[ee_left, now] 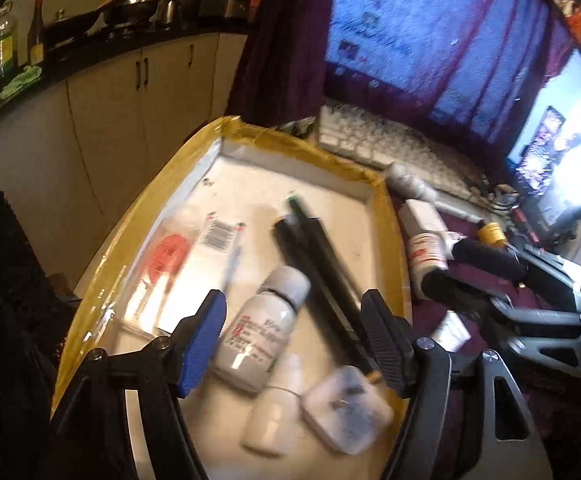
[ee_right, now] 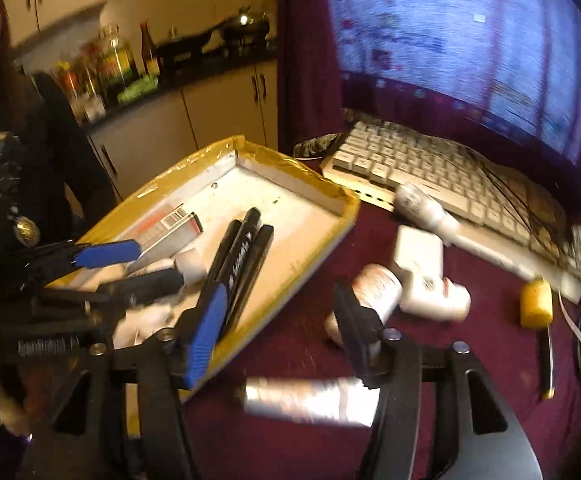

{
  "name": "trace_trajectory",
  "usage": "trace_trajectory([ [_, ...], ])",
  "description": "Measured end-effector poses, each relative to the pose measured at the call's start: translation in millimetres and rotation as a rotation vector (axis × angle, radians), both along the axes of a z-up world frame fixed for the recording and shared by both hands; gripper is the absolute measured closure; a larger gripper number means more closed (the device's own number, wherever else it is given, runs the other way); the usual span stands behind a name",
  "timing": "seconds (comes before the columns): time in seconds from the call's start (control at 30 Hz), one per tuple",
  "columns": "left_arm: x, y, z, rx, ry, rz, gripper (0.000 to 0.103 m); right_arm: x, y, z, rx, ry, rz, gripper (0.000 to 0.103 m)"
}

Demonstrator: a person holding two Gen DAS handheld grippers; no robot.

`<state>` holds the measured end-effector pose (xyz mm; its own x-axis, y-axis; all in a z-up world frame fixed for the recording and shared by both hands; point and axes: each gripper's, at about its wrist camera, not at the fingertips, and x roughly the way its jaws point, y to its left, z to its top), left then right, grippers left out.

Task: Organize objects
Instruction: 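Withdraw both grippers from the tray back over the desk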

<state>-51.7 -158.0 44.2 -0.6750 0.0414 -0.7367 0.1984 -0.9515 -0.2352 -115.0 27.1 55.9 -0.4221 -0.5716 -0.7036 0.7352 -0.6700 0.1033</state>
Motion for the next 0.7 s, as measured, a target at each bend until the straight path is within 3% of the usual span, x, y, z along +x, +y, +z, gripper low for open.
trace_trajectory([
  [0.17, 6.6, 31.5, 17.3, -0.009, 0.068, -0.101, 0.034, 10.2, 57.3, -10.8, -0.038, -0.023, -0.071, 0.041],
  [0.33, -0.5, 70.2, 18.5, -0.034, 0.065, -0.235, 0.033, 11.4, 105.2, -39.3, -0.022, -0.092, -0.164, 0.041],
  [0.47, -14.4, 100.1, 10.4, -0.071, 0.024, -0.324, 0.033, 13.6, 137.4, -46.8, -0.057, -0.133, -0.223, 0.041],
  [0.6, -36.6, 124.5, -7.7, -0.048, -0.069, -0.439, 0.033, 13.1, 146.3, -45.2, -0.073, -0.132, -0.236, 0.041],
  [0.7, -46.6, 140.1, -16.7, -0.108, -0.123, -0.474, 0.033, 14.3, 146.5, -42.9, -0.089, -0.122, -0.223, 0.041],
])
